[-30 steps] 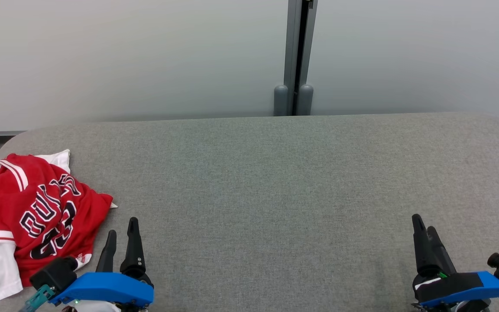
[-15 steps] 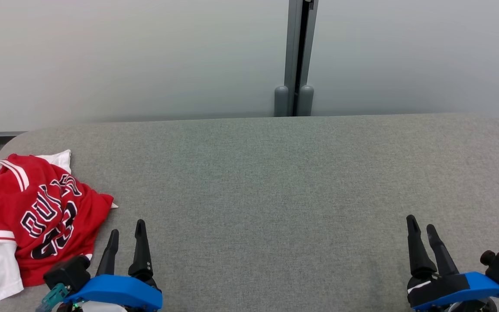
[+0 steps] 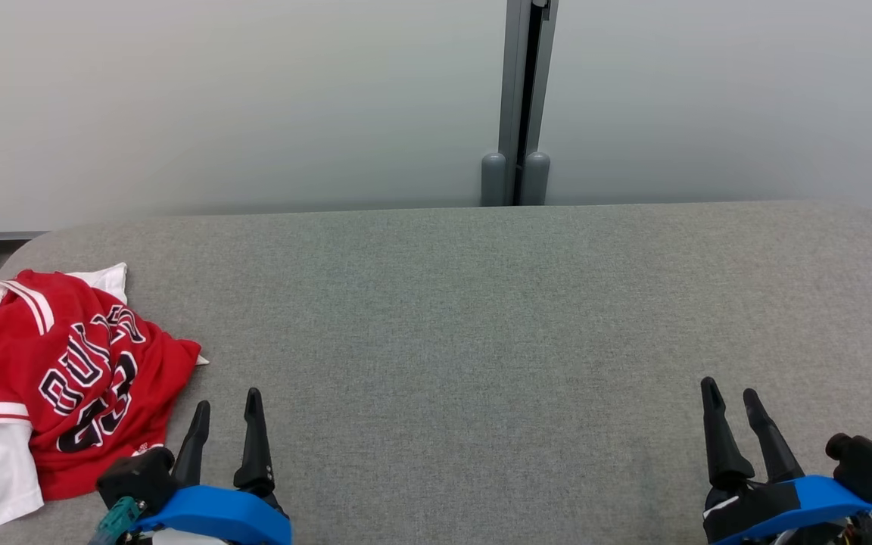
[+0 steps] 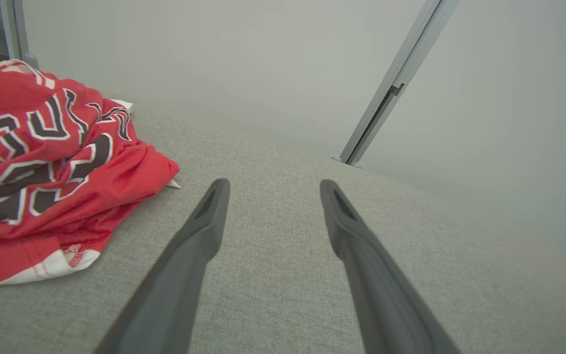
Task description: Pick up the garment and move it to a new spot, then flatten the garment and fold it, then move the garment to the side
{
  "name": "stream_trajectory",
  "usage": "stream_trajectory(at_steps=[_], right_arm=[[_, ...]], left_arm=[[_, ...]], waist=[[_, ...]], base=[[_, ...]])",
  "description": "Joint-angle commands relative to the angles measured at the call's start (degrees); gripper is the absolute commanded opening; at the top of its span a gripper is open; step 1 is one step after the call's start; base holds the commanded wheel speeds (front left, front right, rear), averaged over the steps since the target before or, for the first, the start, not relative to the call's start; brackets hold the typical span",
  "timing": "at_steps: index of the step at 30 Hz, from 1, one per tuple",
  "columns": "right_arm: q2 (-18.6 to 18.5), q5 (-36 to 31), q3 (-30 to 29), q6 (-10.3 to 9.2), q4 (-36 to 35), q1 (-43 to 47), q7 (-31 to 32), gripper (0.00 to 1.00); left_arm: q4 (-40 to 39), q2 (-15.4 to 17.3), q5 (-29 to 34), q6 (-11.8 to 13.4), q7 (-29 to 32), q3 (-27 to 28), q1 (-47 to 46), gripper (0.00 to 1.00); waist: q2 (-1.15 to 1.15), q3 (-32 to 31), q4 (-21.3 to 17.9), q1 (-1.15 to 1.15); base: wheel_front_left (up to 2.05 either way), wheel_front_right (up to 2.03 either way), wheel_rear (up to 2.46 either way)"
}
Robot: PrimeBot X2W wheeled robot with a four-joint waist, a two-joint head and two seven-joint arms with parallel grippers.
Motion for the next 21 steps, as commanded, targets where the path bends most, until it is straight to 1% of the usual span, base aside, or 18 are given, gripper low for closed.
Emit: stream_trajectory(at_steps=[1, 13, 21], right_arm=[[-0.42, -1.44, 0.07, 0.11, -0.6, 0.38, -0.41, 1.0], [-0.45, -7.26, 0.1, 0.12, -1.11, 1.01, -0.65, 1.0], [-0.47, -10.33, 0.45, 0.13, -0.77, 1.3, -0.91, 1.0]], left_arm=[[-0.1, 0.35, 1.25, 0.32, -0.48, -0.42, -0.46, 1.0], [0.99, 0.45, 6.58, 1.07, -2.01, -1.37, -0.69, 1.0], [1.76, 0.67, 9.48, 1.03, -2.93, -2.17, -1.01, 1.0]], waist=[[0.0, -0.02, 0.01, 0.0], [0.0, -0.21, 0.2, 0.0], [0.0, -0.5, 0.29, 0.0]], base=[[0.0, 0.0, 0.0], [0.0, 0.0, 0.0], [0.0, 0.0, 0.0]])
